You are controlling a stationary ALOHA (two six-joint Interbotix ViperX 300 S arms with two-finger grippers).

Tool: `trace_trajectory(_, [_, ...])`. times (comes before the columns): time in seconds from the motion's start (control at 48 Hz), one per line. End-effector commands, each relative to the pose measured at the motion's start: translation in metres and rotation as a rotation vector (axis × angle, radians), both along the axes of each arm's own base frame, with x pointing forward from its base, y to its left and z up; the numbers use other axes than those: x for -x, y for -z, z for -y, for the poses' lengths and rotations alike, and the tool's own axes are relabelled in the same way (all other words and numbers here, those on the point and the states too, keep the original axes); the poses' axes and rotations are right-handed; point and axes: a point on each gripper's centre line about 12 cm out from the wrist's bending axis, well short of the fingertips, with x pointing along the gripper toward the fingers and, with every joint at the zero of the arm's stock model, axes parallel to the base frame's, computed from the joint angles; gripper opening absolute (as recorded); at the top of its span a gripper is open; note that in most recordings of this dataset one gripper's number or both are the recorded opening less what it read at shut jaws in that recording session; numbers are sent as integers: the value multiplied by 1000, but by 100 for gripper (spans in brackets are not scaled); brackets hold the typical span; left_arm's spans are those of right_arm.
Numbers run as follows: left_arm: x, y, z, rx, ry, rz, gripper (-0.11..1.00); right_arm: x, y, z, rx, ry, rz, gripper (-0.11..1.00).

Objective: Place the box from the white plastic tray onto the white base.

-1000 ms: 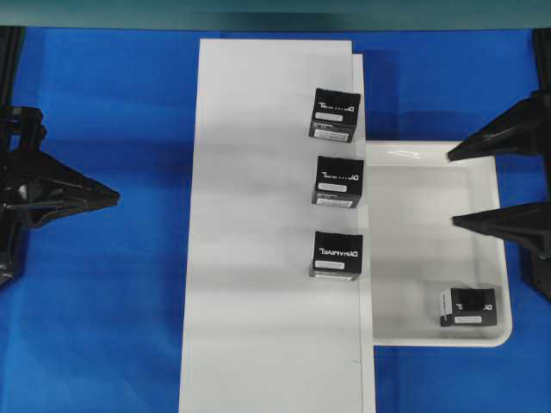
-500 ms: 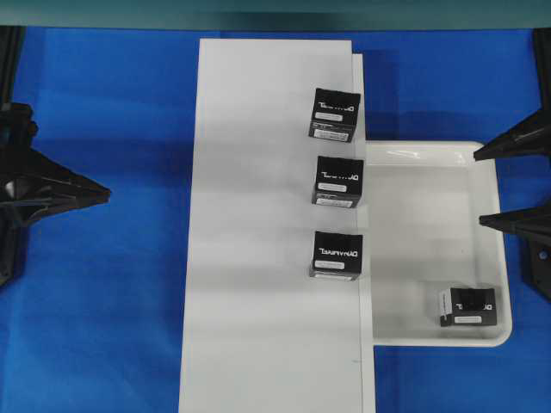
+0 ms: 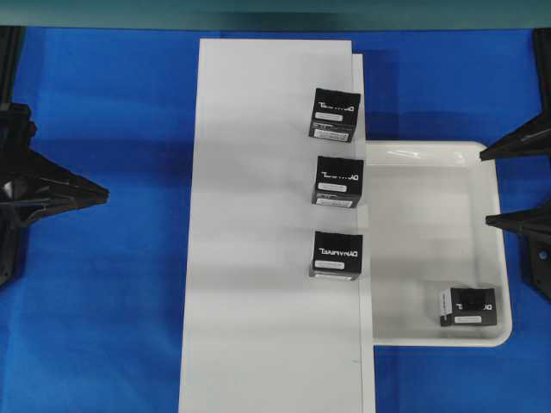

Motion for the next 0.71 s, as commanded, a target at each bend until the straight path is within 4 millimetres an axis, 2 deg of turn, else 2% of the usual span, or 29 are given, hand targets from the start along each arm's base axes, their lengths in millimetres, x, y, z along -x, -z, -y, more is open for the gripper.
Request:
trace_trajectory(0.0, [-1, -9, 0, 4, 1, 17, -7, 0, -3, 0, 2, 2, 11, 96])
trace_trajectory(0.688, [-1, -7, 1, 6, 2, -5, -7, 4, 2, 0, -3, 1, 12, 96])
